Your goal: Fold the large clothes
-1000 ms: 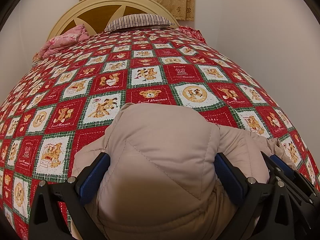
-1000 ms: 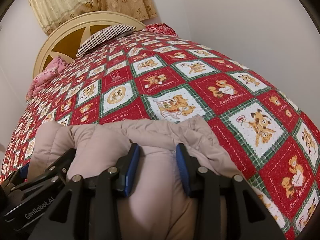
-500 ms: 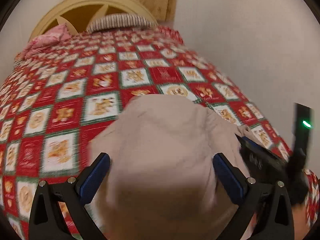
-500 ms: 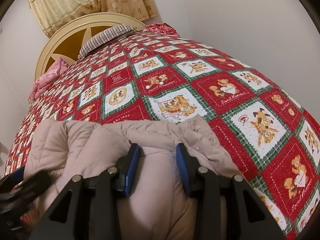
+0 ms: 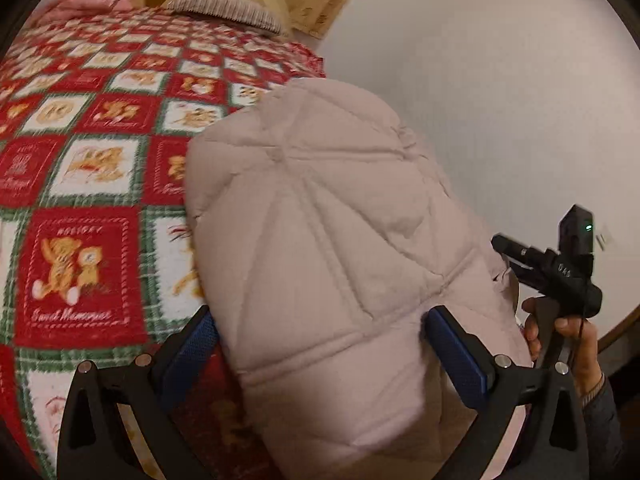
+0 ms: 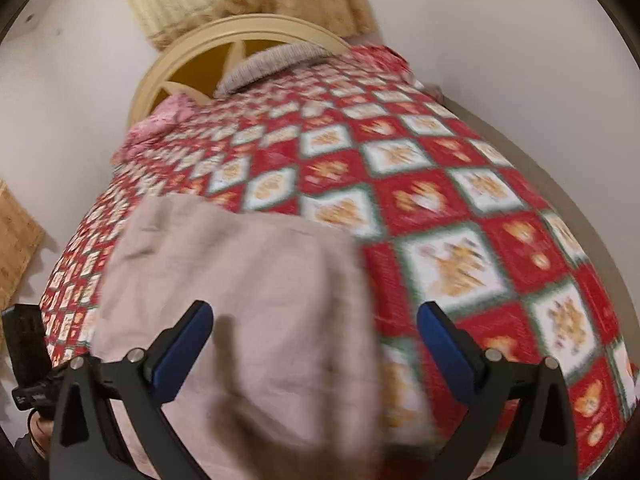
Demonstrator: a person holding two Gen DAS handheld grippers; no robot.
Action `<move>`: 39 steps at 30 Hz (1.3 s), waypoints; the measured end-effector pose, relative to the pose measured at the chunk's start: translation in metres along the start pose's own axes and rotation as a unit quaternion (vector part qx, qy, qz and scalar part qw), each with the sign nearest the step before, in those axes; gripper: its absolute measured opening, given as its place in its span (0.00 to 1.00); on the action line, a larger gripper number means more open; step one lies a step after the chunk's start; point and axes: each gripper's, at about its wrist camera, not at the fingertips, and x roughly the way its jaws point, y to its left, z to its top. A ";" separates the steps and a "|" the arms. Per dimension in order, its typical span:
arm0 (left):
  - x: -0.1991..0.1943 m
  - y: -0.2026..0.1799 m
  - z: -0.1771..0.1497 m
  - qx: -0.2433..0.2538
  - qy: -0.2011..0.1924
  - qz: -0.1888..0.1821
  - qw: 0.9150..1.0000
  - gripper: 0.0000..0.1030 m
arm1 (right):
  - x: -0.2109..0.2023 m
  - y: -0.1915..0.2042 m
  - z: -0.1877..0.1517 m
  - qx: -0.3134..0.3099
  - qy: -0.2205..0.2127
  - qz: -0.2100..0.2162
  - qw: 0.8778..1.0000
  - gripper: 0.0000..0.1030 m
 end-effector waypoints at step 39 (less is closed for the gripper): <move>-0.175 0.000 -0.024 0.060 -0.135 0.009 0.989 0.74 | 0.017 0.149 -0.021 0.022 0.048 0.291 0.955 0.30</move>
